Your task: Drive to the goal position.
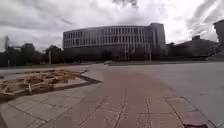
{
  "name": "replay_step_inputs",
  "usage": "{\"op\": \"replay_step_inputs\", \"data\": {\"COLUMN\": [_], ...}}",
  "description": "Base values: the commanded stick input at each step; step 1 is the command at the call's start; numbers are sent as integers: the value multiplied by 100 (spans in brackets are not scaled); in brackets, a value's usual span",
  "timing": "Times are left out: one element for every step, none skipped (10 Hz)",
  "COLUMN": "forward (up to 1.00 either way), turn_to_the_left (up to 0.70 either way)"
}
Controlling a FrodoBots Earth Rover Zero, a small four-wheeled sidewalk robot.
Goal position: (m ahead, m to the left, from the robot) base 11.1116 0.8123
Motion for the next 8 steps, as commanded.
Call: {"op": "replay_step_inputs", "data": {"forward": [70, 70, 70, 70, 70, 70, 70, 70], "turn_to_the_left": [1, 1, 1, 1, 1, 1, 1, 1]}}
